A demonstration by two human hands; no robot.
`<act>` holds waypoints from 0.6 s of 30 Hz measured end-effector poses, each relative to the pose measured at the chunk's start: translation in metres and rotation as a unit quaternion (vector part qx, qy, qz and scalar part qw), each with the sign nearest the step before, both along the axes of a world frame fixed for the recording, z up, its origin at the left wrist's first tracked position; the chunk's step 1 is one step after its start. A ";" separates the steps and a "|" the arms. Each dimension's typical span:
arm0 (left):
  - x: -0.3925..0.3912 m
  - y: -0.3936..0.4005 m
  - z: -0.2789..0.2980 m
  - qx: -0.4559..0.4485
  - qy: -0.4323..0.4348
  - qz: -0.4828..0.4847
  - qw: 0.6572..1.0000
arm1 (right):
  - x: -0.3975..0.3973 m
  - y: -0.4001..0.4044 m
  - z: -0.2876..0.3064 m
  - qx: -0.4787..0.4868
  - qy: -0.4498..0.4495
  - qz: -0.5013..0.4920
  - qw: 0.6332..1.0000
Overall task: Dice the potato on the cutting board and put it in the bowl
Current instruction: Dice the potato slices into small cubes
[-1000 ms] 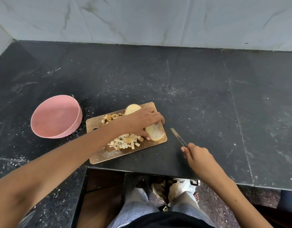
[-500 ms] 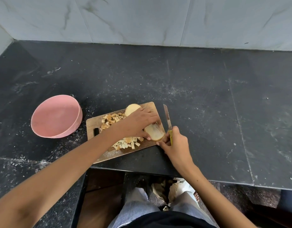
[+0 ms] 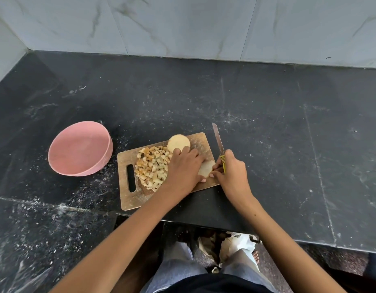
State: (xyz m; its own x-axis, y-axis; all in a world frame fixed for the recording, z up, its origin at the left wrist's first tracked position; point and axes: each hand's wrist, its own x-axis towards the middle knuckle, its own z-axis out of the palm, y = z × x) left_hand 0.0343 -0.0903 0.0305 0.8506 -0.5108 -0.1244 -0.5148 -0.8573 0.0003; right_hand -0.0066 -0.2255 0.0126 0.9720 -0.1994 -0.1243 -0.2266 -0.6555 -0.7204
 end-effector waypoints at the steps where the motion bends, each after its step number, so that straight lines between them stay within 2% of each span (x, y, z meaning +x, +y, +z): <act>1: -0.003 -0.001 -0.001 -0.008 -0.007 0.017 1.000 | 0.004 -0.001 0.000 -0.001 0.004 0.006 1.000; 5: -0.015 0.000 -0.008 -0.060 -0.041 0.050 0.996 | 0.008 -0.006 0.003 -0.004 0.003 0.016 1.000; 10: -0.022 0.005 -0.027 -0.137 -0.098 0.009 0.986 | -0.016 0.000 0.016 0.009 0.036 -0.009 0.999; 14: -0.029 0.000 -0.046 -0.195 -0.127 -0.003 0.973 | -0.033 0.008 0.017 -0.080 0.092 0.027 0.992; 18: -0.031 -0.001 -0.053 -0.229 -0.130 0.005 0.965 | -0.039 0.015 0.010 -0.124 0.146 0.036 0.981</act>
State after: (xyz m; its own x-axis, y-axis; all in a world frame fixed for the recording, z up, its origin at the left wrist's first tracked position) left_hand 0.0031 -0.0911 -0.0230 0.8274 -0.4533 0.3315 -0.5406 -0.8028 0.2516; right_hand -0.0454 -0.2107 0.0229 0.9145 -0.1909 -0.3567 -0.3467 -0.8242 -0.4478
